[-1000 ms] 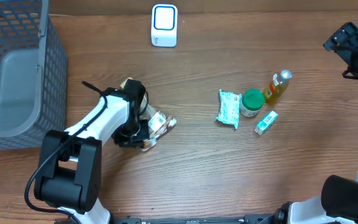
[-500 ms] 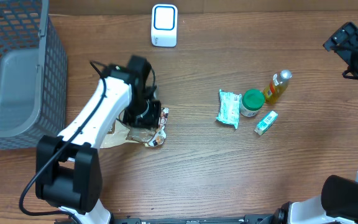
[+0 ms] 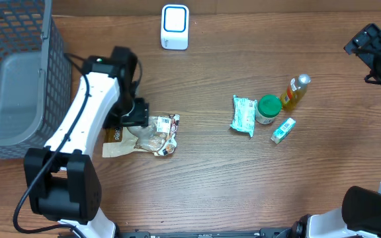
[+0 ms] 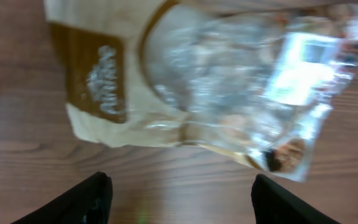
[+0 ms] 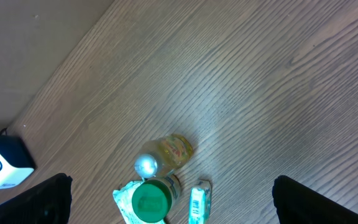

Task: Scan the item barcode
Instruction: 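Lower the left gripper and grasp the brown snack bag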

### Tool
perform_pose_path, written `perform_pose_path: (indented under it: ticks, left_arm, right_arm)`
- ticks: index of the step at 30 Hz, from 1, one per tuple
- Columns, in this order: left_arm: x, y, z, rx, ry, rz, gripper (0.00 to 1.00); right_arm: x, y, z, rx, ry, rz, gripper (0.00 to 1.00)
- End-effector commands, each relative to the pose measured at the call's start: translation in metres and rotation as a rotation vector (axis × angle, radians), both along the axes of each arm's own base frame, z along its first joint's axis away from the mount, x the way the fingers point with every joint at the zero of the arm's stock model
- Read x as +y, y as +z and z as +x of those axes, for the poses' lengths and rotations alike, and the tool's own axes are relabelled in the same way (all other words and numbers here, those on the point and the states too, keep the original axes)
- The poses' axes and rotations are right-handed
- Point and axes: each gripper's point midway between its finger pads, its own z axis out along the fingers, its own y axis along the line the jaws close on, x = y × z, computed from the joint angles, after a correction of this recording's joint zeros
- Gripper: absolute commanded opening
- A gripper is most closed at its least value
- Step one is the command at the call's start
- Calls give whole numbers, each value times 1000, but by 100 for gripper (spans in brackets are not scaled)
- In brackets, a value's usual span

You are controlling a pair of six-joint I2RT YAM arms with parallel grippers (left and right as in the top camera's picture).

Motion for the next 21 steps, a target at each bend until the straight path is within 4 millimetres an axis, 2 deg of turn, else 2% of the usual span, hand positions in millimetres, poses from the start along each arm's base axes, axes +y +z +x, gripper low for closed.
perform_pose_path:
  ticks: [1, 5, 9, 13, 21]
  left_arm:
    - [19, -16, -9, 32, 49, 34, 73]
    - [25, -36, -12, 29, 66, 39, 75]
    - [32, -52, -5, -22, 65, 72, 80]
    - [31, -64, 0, -55, 66, 67, 86]
    - [22, -83, -3, -72, 68, 14, 87]
  right_arm:
    - [0, 0, 0, -2, 4, 1, 100]
    - [0, 0, 0, -2, 4, 1, 100]
    - [0, 0, 0, -2, 4, 1, 100]
    - [0, 0, 0, -2, 4, 1, 100]
    - [0, 0, 0, -2, 4, 1, 100]
